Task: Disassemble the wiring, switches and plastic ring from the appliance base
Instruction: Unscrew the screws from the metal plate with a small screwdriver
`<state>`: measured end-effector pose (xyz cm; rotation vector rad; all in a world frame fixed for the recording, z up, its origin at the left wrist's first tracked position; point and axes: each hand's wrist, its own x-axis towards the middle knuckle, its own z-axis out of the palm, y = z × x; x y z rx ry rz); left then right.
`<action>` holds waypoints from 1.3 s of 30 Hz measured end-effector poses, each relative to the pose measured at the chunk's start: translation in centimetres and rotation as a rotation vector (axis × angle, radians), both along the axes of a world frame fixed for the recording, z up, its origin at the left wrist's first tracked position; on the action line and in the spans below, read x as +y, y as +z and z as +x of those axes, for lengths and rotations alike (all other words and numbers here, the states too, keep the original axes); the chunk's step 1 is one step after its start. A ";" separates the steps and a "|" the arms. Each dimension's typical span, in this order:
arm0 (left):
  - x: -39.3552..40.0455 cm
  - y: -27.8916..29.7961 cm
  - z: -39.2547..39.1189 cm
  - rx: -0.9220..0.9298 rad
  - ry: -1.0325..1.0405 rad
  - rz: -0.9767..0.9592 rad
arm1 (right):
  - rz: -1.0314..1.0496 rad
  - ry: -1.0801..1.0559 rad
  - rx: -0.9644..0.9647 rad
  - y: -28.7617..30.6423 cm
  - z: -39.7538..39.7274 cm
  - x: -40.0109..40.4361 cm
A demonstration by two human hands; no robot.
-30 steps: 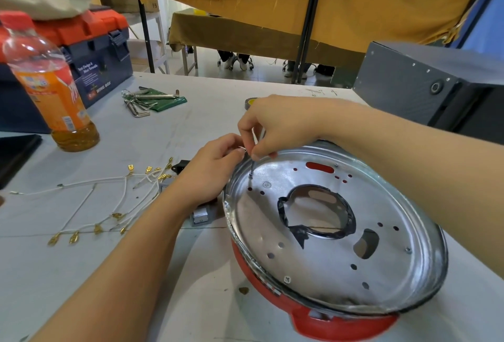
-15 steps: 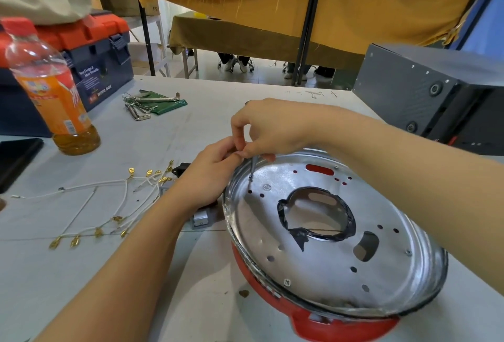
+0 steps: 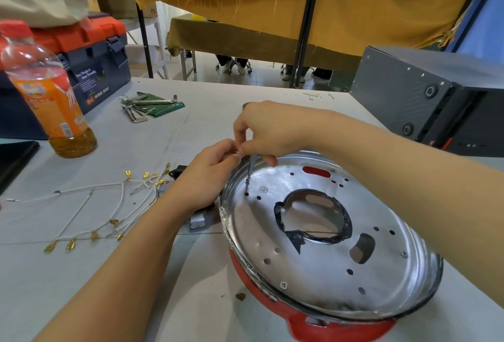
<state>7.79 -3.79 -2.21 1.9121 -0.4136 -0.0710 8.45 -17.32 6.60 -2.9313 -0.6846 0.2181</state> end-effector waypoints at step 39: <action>0.0 0.0 -0.1 -0.013 0.005 0.013 | 0.083 0.034 0.048 0.3 0.3 -2.0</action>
